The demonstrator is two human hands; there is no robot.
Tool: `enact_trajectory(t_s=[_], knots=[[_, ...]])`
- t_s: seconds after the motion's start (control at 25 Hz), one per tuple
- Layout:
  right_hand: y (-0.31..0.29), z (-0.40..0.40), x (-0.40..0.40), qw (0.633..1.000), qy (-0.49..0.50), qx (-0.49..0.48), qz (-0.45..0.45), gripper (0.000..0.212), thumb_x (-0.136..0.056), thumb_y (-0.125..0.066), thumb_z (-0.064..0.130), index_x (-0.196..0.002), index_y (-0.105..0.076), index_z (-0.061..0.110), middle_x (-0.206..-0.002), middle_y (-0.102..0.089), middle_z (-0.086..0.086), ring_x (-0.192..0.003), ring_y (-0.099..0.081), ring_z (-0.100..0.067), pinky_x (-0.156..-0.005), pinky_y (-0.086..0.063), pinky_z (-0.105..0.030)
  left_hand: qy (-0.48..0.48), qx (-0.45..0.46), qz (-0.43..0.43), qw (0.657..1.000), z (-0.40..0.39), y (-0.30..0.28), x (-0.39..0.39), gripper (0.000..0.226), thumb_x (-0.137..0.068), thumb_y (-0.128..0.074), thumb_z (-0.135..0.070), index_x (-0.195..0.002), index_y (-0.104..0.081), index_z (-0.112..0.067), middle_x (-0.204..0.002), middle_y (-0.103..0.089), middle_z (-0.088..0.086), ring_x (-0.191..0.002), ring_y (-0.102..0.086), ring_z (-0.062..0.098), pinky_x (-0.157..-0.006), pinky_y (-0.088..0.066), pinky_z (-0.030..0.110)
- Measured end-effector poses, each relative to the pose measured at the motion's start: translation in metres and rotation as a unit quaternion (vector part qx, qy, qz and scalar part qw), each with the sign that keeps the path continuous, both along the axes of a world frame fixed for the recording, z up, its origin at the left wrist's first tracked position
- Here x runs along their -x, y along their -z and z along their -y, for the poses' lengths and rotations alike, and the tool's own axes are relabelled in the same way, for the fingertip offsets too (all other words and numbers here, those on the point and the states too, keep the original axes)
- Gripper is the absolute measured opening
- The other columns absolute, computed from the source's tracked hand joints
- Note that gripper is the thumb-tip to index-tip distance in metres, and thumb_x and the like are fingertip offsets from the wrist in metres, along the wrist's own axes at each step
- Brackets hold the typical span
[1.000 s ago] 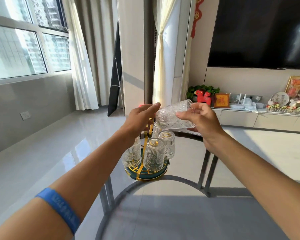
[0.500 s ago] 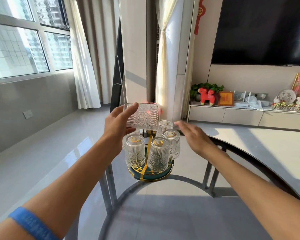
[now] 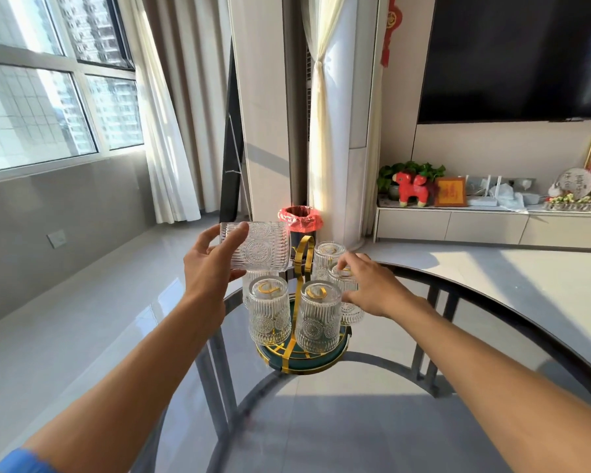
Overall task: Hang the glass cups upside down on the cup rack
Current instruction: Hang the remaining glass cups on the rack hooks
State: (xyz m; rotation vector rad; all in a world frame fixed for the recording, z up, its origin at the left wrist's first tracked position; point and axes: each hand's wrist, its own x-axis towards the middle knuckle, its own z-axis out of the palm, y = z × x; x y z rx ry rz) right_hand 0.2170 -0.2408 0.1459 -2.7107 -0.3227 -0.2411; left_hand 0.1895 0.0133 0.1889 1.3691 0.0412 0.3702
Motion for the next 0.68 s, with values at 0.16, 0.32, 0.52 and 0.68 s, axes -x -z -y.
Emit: enact_trajectory(t_s=[0.16, 0.32, 0.52, 0.68], knots=[[-0.004, 0.005, 0.010, 1.000, 0.002, -0.016, -0.022, 0.046, -0.079, -0.075, 0.022, -0.115, -0.047, 0.030, -0.133, -0.048, -0.003, -0.106, -0.053, -0.024, -0.084, -0.045, -0.036, -0.027, -0.010, 0.000, 1.000, -0.005, 0.003, -0.005, 0.065, -0.076, -0.078, -0.036, -0.132, -0.054, -0.017, -0.101, -0.070, 0.003, -0.088, -0.068, 0.018, -0.074, -0.055, 0.031], [-0.023, -0.003, 0.014, 0.998, 0.001, -0.025, 0.058, 0.029, -0.084, -0.059, 0.006, -0.110, -0.061, 0.021, -0.128, -0.056, 0.000, -0.109, -0.055, -0.023, -0.087, -0.047, -0.037, -0.041, -0.022, 0.015, 0.999, -0.012, -0.004, -0.018, 0.062, -0.076, -0.079, -0.033, -0.131, -0.055, -0.017, -0.097, -0.068, 0.000, -0.082, -0.068, 0.012, -0.071, -0.055, 0.029], [-0.051, -0.054, 0.003, 0.992, -0.089, 0.009, 0.087, 0.044, -0.098, -0.039, 0.032, -0.140, -0.044, 0.020, -0.153, -0.039, -0.002, -0.135, -0.039, -0.026, -0.107, -0.035, -0.046, -0.054, -0.105, 0.031, 0.993, -0.012, -0.027, -0.052, 0.061, -0.071, -0.083, -0.031, -0.126, -0.057, -0.022, -0.104, -0.060, 0.006, -0.097, -0.063, 0.023, -0.085, -0.054, 0.039], [-0.039, -0.059, -0.010, 0.992, -0.096, 0.052, 0.057, 0.041, -0.100, -0.035, 0.025, -0.138, -0.048, 0.017, -0.151, -0.042, -0.001, -0.136, -0.038, -0.024, -0.109, -0.032, -0.041, -0.045, -0.202, 0.043, 0.977, 0.004, -0.030, -0.077, 0.063, -0.065, -0.087, -0.027, -0.122, -0.059, -0.026, -0.112, -0.059, 0.004, -0.106, -0.060, 0.025, -0.089, -0.051, 0.037]])
